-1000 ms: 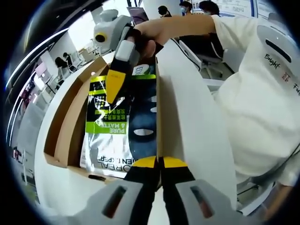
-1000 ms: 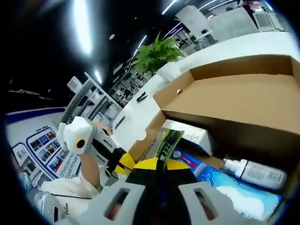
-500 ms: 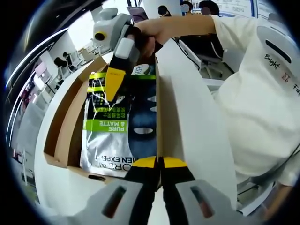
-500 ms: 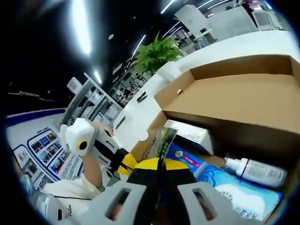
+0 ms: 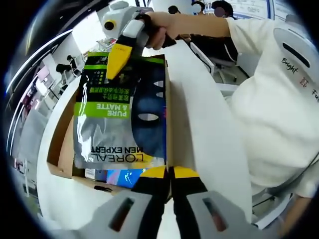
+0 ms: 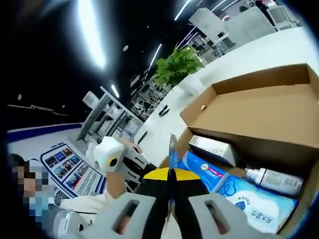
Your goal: Operate the shoe box by opening the lid, removing the specified soft item, and placing it in the target area until the item is outside and the box remains undamaged.
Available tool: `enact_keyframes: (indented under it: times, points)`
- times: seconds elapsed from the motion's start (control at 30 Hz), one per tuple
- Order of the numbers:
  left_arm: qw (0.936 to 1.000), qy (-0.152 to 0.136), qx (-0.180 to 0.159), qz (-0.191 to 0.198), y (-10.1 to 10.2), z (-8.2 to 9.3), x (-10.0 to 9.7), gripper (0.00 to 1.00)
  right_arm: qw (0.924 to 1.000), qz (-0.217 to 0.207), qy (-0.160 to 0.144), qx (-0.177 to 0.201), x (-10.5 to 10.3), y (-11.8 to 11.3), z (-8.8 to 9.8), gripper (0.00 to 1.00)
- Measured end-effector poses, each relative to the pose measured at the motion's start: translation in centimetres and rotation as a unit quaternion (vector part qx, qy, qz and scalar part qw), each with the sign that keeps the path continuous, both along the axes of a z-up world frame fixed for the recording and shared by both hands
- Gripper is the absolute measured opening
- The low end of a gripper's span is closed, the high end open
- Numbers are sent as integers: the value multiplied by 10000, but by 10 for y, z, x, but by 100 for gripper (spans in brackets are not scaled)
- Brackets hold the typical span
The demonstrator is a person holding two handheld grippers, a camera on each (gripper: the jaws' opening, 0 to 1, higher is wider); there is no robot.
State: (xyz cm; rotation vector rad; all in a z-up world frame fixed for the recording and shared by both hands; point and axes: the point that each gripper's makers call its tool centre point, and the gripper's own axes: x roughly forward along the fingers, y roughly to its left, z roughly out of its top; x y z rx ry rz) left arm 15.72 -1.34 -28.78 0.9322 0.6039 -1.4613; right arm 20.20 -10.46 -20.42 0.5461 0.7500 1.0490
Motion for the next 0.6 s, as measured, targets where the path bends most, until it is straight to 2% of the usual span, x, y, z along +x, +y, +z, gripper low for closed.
enact_keyframes:
  times: [0.17,0.4,0.6]
  points:
    - [10000,36,41,33,0,0,1,2,9995,-76,105,289,-4,-7,13,0]
    - [10000,35,23,34,0,0,1,2,9987,-138,159,470,-5,-20,21,0]
    - [10000,47,17,35,0,0,1,2,9981,-240,70,568,0,-31,30,0]
